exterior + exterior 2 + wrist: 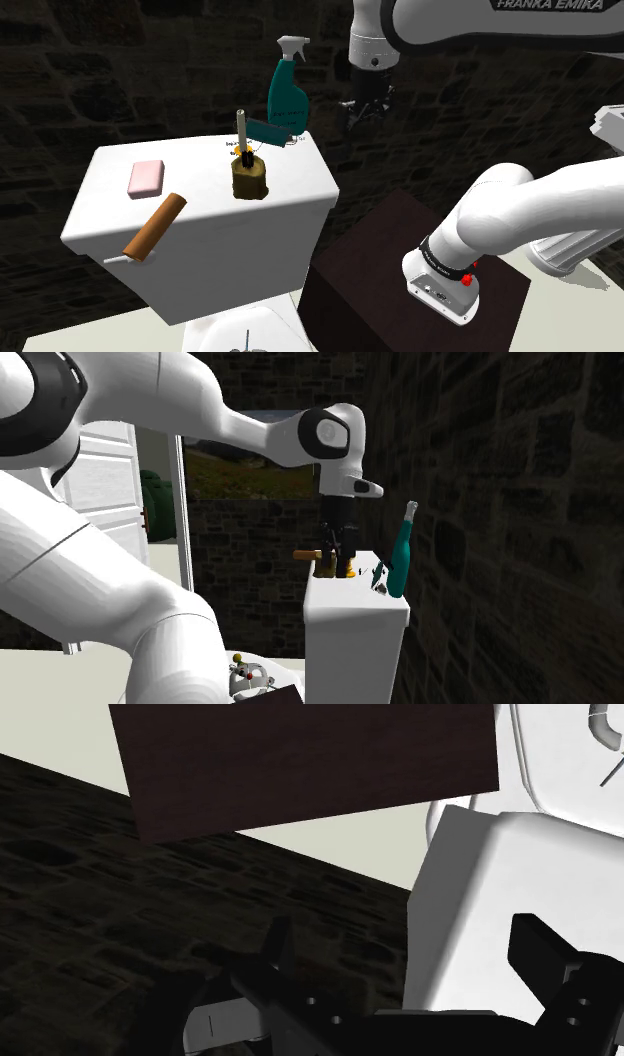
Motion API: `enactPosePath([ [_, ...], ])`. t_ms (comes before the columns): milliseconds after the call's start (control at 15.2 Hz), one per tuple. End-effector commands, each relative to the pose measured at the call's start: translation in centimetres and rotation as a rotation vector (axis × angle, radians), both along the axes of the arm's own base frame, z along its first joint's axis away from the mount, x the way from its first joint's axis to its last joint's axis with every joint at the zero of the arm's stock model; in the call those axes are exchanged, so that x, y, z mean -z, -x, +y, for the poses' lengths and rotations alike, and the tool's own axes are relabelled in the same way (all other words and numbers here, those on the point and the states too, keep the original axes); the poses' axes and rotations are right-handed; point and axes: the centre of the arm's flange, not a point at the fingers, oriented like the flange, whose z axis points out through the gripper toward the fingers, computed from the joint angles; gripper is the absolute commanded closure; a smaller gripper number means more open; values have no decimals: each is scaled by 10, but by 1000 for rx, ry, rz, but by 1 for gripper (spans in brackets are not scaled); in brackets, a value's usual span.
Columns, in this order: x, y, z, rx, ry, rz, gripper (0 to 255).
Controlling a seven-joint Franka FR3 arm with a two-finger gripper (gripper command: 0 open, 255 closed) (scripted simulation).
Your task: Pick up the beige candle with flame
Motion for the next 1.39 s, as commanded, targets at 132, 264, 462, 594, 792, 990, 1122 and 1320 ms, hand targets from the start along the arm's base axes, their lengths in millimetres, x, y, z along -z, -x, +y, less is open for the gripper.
enactPosePath([
  [132, 8, -10, 46, 30, -18, -21, 0],
  [264, 10, -16, 69, 44, -26, -31, 0],
  [462, 14, -26, 105, 65, -39, -47, 0],
  [594, 16, -33, 128, 79, -47, -57, 0],
  [792, 18, -45, 163, 100, -59, -73, 0],
  [990, 20, -57, 198, 121, -72, -89, 0],
  [1122, 20, -65, 221, 135, -80, -99, 0],
  [1320, 31, -67, 227, 138, -82, -102, 0],
])
